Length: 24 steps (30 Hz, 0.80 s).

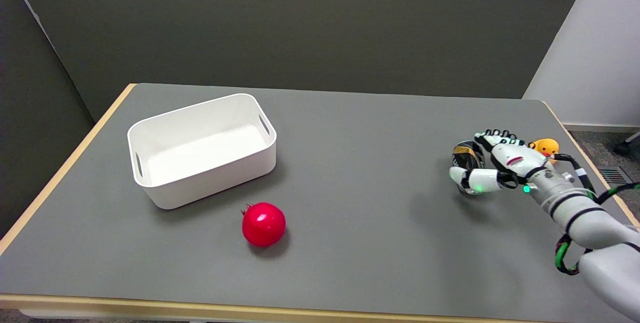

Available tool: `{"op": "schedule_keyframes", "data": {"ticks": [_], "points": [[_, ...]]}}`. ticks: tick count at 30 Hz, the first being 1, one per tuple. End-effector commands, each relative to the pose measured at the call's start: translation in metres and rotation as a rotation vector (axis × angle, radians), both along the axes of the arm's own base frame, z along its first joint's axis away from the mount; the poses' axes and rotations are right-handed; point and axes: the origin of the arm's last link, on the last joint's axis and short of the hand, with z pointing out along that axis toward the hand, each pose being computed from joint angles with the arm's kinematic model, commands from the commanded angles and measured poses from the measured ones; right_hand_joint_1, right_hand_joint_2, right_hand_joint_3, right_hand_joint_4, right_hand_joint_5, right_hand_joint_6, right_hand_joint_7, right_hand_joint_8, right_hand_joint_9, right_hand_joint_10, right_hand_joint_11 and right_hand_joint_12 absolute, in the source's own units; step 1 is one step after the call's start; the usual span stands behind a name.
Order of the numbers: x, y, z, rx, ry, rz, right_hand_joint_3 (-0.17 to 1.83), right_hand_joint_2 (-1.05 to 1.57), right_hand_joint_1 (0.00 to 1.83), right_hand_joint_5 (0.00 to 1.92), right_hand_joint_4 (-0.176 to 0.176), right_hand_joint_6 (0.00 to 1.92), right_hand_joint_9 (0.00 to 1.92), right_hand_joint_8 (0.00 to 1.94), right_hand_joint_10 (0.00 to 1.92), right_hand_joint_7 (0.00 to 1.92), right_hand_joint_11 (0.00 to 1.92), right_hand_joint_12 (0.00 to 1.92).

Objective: Pick up the black can.

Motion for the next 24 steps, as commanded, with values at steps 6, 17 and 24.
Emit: {"op": "schedule_keyframes", "data": {"ticks": [6, 17, 24], "points": [[-0.009, -0.022, -0.032, -0.13, 0.084, -0.112, 0.82, 0.58, 0.17, 0.02, -0.176, 0.26, 0.0, 0.25, 0.1, 0.0, 0.0, 0.6], [-0.004, -0.019, -0.037, -0.142, 0.216, -0.081, 0.82, 0.62, 0.31, 0.05, -0.176, 0.39, 0.0, 0.31, 0.24, 0.03, 0.0, 0.62], [0.004, -0.024, -0.042, -0.111, 0.325, -0.068, 0.83, 0.74, 0.52, 0.21, -0.176, 0.65, 0.15, 0.54, 0.84, 0.33, 0.02, 1.18]]}}
